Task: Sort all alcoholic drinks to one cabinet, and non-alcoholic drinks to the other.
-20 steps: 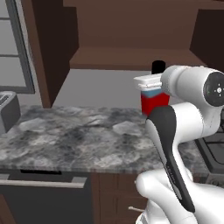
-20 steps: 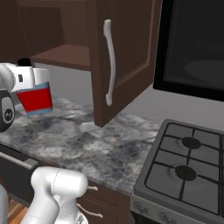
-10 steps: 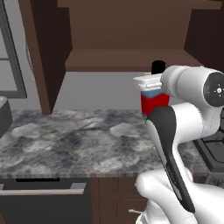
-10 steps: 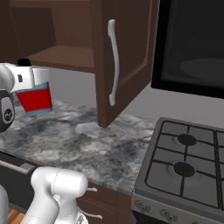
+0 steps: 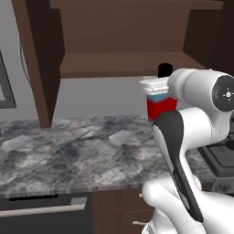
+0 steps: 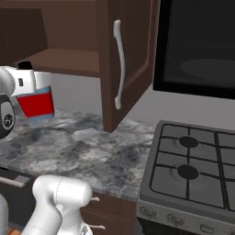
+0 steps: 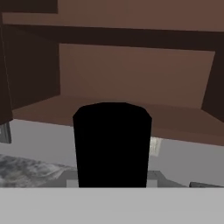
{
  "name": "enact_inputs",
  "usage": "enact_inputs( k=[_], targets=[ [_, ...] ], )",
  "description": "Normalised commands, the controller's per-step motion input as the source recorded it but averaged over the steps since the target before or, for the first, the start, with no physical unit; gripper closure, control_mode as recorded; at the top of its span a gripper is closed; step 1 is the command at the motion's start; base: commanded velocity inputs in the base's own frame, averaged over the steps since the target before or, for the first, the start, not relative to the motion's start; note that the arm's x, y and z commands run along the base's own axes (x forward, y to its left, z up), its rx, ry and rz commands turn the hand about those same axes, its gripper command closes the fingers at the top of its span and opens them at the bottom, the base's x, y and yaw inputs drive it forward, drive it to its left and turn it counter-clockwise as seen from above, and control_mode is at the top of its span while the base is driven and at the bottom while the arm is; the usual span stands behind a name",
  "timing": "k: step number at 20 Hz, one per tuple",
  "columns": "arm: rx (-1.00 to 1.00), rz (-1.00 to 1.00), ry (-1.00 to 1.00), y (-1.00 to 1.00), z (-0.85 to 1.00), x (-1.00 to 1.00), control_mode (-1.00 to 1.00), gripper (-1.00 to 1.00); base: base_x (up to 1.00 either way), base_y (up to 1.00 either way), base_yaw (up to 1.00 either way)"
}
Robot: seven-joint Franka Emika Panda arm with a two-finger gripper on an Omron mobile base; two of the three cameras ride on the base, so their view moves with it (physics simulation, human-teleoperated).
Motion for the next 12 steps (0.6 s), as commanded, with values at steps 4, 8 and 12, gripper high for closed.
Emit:
enact_inputs(
  k=[4,8,12],
  targets=[
    [0.00,0.00,0.00,0.00,0.00,0.00,1.00,1.00,0.19,0.11,-0.19],
    [0.00,0.00,0.00,0.00,0.00,0.00,1.00,1.00,0.18,0.10,-0.18],
    [0.00,0.00,0.00,0.00,0.00,0.00,1.00,1.00,0.19,0.10,-0.17]
  ],
)
